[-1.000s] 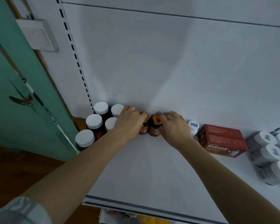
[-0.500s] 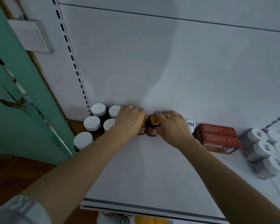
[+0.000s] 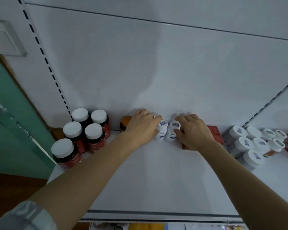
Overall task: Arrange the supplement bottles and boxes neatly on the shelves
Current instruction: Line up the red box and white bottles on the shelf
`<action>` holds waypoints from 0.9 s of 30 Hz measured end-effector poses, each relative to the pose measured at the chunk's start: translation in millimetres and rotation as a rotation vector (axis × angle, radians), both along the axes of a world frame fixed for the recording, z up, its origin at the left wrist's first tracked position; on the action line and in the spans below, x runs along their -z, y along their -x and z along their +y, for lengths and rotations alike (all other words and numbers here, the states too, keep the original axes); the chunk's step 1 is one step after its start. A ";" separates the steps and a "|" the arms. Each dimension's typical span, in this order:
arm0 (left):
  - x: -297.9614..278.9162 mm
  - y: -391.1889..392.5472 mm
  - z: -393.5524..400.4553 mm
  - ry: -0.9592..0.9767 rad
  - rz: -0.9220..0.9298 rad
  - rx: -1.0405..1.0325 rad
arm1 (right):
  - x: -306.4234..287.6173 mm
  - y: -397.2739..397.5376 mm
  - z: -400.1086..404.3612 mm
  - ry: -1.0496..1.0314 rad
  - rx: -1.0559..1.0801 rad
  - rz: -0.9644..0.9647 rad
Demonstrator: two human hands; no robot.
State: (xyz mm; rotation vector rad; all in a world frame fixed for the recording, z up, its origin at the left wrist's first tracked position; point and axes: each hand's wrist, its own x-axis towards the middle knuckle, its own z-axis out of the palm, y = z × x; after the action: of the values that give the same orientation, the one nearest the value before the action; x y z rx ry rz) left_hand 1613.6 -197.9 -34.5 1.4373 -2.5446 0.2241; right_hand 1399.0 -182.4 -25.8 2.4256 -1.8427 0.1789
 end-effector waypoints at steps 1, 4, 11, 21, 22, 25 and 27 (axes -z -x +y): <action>2.7 4.5 -0.2 -0.009 -0.015 -0.003 | 2.5 2.6 -0.4 -0.013 -0.017 0.000; 8.8 17.3 -2.8 -0.031 -0.063 -0.031 | 10.5 9.9 -4.8 -0.043 -0.062 0.017; 22.5 41.4 -5.3 -0.017 -0.106 -0.153 | 25.6 21.9 -18.5 -0.016 -0.154 -0.035; 23.1 42.7 -7.1 -0.020 -0.106 -0.166 | 32.7 26.4 -22.8 0.041 -0.208 -0.092; 23.1 42.4 -7.1 -0.022 -0.104 -0.163 | 33.4 25.9 -22.3 0.044 -0.205 -0.095; 24.8 41.4 -5.9 -0.014 -0.108 -0.154 | 33.3 25.2 -20.5 0.042 -0.198 -0.091; 24.8 40.9 -5.4 -0.017 -0.109 -0.159 | 32.1 24.5 -18.8 0.036 -0.193 -0.078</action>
State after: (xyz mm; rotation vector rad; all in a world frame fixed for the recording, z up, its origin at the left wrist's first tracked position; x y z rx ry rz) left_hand 1572.8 -203.3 -59.3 1.6795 -2.5229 0.3151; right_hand 1374.5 -201.1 -57.9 2.6044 -1.6157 0.3225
